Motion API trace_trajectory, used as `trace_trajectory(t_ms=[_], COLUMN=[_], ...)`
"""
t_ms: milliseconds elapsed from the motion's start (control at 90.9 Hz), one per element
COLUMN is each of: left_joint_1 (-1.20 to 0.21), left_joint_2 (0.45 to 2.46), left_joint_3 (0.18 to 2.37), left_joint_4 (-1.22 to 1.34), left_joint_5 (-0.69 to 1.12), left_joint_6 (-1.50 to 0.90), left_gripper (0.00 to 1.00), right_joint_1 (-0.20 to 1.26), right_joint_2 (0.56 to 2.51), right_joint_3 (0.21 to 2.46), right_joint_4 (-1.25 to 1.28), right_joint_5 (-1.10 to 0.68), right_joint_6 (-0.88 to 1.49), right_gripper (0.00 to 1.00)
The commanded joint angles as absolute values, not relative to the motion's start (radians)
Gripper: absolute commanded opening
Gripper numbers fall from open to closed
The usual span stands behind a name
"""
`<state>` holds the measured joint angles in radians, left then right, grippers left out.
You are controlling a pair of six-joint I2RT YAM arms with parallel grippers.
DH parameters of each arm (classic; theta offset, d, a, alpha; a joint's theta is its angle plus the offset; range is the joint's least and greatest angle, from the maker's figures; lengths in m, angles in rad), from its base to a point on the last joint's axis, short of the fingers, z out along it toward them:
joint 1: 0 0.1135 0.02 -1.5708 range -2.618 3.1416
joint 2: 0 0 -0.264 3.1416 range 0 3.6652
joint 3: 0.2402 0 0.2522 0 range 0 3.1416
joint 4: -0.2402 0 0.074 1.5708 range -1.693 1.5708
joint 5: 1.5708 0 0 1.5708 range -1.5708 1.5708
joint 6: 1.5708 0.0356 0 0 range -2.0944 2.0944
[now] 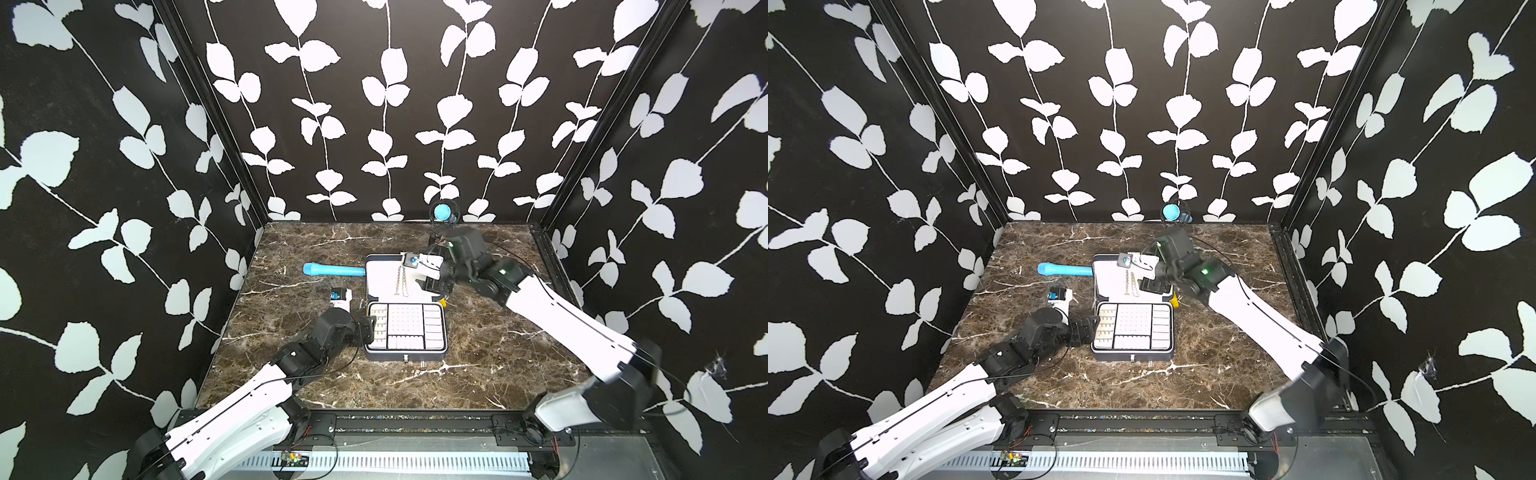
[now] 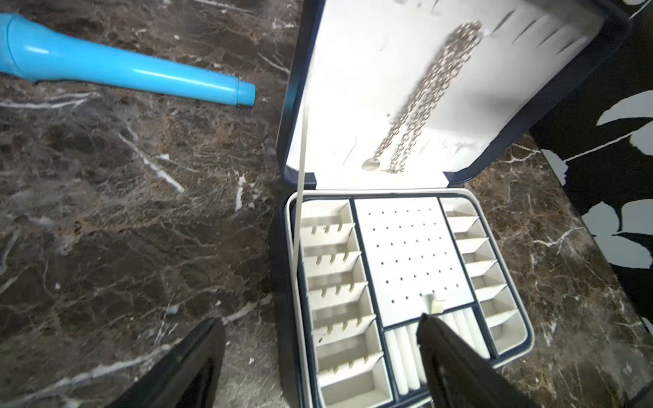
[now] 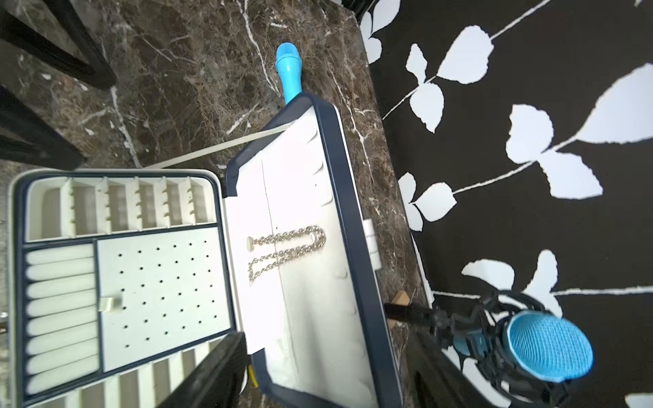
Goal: Put jewelry chain into jewelry box
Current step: Close the fastener on the jewelry box.
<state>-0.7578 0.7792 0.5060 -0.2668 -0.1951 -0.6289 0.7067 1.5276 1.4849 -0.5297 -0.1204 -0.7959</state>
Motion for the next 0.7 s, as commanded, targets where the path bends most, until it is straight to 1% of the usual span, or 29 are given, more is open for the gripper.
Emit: trace_trajectory(t_ms=[0, 143, 396, 693], left_joint_1=[-0.761, -0.761, -0.761, -0.761], left_joint_2=[0.735, 0.726, 0.804, 0.843], left_joint_3=[0.487, 0.477, 0.501, 0.483], left_joint_4=[-0.295, -0.283, -0.307, -0.262], left_joint_5=[-0.211, -0.211, -0.236, -0.198], left_joint_6=[-0.66, -0.63, -0.626, -0.632], left_gripper=[0.93, 0.93, 0.92, 0.9], right_joint_1=[0.691, 0.674, 0.667, 0.667], right_joint_2=[1.586, 1.672, 1.761, 1.809], right_joint_3=[1.558, 1.616, 1.671, 1.678], right_joint_4=[-0.539, -0.529, -0.524, -0.495], right_joint_5=[-0.153, -0.194, -0.212, -0.205], right_joint_6=[-0.928, -0.931, -0.927, -0.932], right_gripper=[0.74, 0.77, 0.82, 0.82])
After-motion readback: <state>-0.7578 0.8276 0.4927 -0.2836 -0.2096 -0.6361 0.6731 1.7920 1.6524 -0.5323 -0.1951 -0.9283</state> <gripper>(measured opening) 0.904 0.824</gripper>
